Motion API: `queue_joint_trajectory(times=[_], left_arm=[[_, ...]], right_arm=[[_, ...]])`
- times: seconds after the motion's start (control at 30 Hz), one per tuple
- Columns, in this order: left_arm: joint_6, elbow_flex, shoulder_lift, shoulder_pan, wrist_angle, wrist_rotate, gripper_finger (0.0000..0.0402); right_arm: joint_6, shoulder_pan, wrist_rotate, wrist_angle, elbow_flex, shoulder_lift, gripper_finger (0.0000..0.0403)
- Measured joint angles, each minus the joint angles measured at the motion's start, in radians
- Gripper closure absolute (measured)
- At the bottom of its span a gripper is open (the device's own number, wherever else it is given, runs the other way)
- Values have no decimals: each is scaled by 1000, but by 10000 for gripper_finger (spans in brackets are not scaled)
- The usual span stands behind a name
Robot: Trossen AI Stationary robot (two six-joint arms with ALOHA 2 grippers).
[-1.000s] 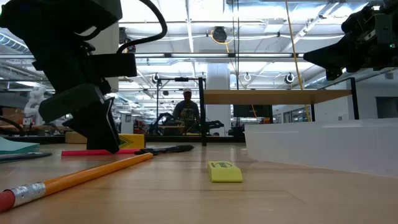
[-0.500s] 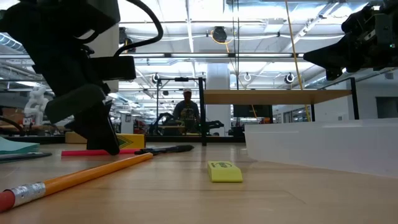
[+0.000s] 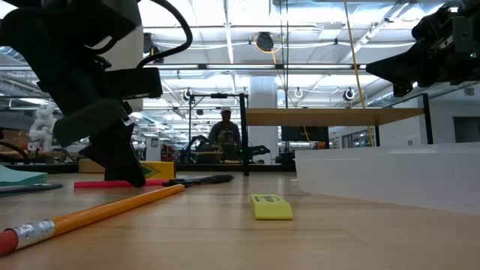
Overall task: Pack school essentials
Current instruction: Put the pink pencil into the purple supply box
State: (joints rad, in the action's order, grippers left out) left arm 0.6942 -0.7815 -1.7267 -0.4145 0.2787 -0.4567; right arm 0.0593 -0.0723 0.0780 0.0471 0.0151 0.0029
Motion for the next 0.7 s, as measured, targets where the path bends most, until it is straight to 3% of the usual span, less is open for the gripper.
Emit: queue_joint_trajectory(times=[0.33, 0.7], left_arm=[[-8, 1, -2, 0, 5, 13, 349], [-35, 2, -2, 0, 6, 10, 379]], right_arm=[[0, 0, 0, 0, 0, 0, 403], [0, 0, 0, 0, 0, 0, 403]])
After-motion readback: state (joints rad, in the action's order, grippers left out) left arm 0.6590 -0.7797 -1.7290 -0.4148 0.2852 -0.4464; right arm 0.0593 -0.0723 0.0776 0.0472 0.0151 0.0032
